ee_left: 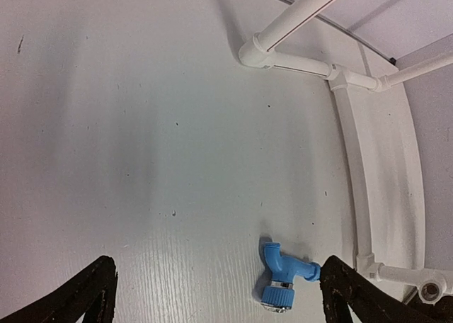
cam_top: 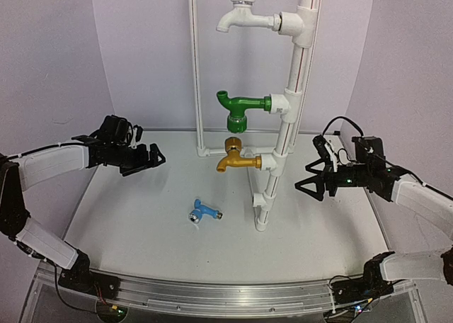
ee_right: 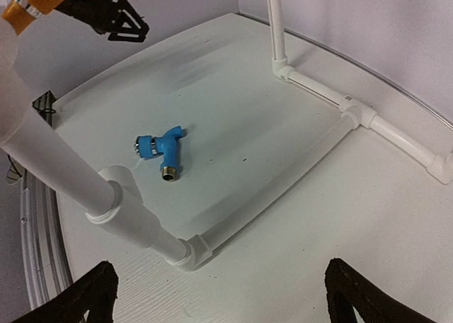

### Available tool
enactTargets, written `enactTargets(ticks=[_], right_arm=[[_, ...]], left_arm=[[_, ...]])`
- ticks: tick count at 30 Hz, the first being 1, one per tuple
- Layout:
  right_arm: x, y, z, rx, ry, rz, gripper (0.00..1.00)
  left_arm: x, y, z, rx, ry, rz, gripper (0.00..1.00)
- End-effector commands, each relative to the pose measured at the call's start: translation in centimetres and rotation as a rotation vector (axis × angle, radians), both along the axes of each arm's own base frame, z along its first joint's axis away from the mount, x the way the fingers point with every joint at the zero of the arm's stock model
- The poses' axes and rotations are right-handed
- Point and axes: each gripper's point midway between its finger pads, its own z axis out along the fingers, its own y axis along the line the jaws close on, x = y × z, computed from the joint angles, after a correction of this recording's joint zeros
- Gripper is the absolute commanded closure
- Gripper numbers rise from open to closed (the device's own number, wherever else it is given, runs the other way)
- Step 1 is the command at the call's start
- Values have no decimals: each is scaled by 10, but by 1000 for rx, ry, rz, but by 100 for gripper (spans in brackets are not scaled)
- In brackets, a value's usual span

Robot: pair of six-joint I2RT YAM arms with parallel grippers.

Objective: Install the water faucets

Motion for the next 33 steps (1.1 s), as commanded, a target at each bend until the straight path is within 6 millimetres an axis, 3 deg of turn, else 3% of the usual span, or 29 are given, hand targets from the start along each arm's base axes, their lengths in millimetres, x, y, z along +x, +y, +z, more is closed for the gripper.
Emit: enactTargets(ticks=[1,8,16,27,33], right_arm=[[-25,20,6,20,3,138,2],[-28,54,18,25,-12,225,2],[-2,84,39,104,2,165,2],[52,85,56,81,-114,61,2],[86,62,67,99,-129,22,3]], left_arm=[[0,-5,25,-70,-87,-11,0],[-2,-13,19,-113,-79,-25,0],[-7,-18,10,-121,-63,-39,0],[-20,-21,8,-125,-90,-106,0],[-27,-31,-2,-143,-88,-186,0]])
